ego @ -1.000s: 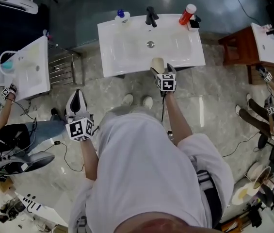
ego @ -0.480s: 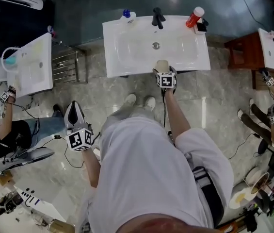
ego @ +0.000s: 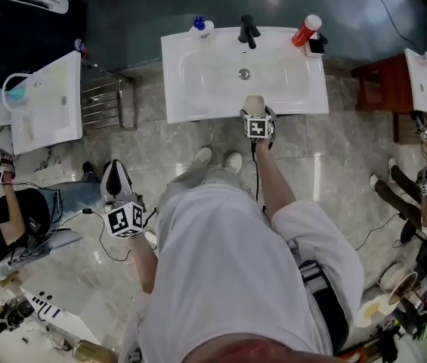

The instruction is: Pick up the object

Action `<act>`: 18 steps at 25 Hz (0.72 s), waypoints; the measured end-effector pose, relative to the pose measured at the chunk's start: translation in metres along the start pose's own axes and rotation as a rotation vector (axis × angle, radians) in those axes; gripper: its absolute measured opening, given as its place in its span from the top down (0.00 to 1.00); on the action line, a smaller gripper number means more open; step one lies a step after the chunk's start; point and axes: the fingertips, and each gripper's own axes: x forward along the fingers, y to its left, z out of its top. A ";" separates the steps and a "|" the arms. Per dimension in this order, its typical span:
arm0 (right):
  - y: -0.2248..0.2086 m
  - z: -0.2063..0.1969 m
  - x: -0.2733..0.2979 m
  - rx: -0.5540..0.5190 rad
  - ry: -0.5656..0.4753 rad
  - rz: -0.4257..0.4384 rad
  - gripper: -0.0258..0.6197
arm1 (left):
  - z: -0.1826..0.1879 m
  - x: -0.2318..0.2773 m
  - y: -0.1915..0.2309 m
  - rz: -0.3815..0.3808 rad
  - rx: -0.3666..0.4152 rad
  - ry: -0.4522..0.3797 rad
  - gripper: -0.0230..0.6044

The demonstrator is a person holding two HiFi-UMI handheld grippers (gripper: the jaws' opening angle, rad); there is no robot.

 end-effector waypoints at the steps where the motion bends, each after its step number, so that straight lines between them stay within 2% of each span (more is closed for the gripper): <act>1: -0.001 0.000 0.000 0.002 0.006 -0.003 0.34 | 0.000 0.002 -0.001 -0.004 -0.001 -0.001 0.96; 11: 0.000 -0.002 -0.015 -0.014 0.015 0.021 0.35 | 0.007 0.023 -0.012 -0.069 -0.004 -0.023 0.96; 18: 0.010 0.013 -0.042 -0.059 -0.048 0.031 0.35 | 0.006 0.031 -0.019 -0.120 -0.014 -0.038 0.96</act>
